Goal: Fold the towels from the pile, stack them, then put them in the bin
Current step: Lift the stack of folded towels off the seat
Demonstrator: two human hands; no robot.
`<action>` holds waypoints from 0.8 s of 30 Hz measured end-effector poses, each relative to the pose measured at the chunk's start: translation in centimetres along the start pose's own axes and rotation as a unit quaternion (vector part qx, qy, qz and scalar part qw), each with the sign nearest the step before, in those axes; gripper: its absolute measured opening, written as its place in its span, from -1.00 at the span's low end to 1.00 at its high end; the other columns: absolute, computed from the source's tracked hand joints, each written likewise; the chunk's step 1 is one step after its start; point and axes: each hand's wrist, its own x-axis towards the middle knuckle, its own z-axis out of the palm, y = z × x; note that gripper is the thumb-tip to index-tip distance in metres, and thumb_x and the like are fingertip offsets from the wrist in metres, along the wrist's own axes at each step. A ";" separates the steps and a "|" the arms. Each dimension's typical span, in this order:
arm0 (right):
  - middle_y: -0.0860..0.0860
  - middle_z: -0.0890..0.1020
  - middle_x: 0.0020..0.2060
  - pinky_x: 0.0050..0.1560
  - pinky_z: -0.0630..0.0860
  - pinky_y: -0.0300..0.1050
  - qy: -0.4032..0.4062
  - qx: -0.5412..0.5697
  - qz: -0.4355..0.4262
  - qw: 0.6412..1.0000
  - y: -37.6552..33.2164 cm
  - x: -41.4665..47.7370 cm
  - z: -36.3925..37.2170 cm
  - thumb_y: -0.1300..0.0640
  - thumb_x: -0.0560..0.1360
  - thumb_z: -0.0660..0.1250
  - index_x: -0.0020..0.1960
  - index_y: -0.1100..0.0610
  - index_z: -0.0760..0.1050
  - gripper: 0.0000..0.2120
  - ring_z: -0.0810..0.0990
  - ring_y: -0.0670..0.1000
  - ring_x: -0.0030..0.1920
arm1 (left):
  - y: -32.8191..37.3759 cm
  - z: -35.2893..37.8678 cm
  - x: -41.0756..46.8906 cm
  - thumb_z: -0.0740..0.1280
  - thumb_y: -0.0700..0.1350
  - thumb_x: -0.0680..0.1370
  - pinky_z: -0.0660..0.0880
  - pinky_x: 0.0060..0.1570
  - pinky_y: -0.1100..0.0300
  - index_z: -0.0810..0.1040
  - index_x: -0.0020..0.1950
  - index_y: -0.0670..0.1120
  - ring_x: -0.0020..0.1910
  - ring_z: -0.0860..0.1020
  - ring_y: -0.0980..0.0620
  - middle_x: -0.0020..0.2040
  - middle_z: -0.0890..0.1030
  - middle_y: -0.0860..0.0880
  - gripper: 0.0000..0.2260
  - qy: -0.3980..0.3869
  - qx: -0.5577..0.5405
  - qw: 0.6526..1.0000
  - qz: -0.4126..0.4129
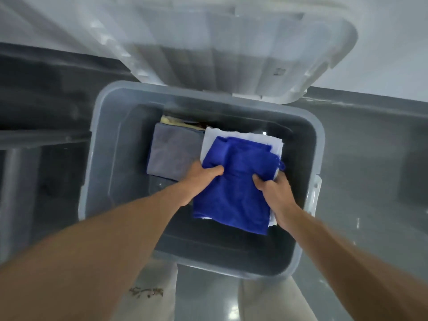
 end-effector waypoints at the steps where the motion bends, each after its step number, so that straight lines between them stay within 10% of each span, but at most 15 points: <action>1: -0.02 0.59 0.12 0.16 0.54 0.19 0.001 -0.008 0.005 1.000 0.8 1.4 0.2 0.11 0.45 0.39 0.32 0.01 0.37 -0.54 0.59 0.07 0.10 | -0.7 0.5 1.4 0.39 -0.04 0.47 0.52 -0.02 0.06 0.53 0.20 -0.05 0.01 0.60 -0.05 0.05 0.64 -0.05 -0.69 0.006 -0.001 1.000 -0.006; 14: 0.10 0.43 0.36 0.34 0.40 0.15 0.079 -0.095 0.057 0.991 4.3 11.3 1.7 0.12 0.58 0.25 0.50 0.08 0.18 -0.47 0.44 0.17 0.32 | -2.9 4.0 10.8 0.30 -0.11 0.55 0.45 -0.16 0.16 0.37 0.33 -0.03 -0.03 0.53 0.05 0.10 0.55 0.00 -0.65 -0.012 -0.020 1.000 -0.009; 21: 0.04 0.47 0.08 -0.05 0.43 -0.04 0.088 -0.167 0.037 0.981 0.8 5.8 1.8 0.35 0.53 0.11 0.41 0.16 0.26 -0.54 0.48 0.07 0.01 | -1.0 1.3 5.9 0.20 -0.12 0.61 0.42 -0.19 0.25 0.42 0.33 -0.09 0.00 0.51 0.04 0.20 0.54 -0.02 -0.72 -0.037 0.061 0.997 0.003; 24: 0.08 0.47 0.26 -0.03 0.39 -0.11 0.086 -0.179 0.025 0.980 -1.2 1.5 3.2 0.31 0.56 0.15 0.42 0.15 0.27 -0.57 0.49 0.09 0.13 | 0.3 -1.2 1.8 0.19 -0.12 0.62 0.44 -0.12 0.23 0.47 0.28 -0.15 -0.01 0.52 0.02 0.14 0.56 -0.08 -0.73 -0.034 0.098 0.995 0.011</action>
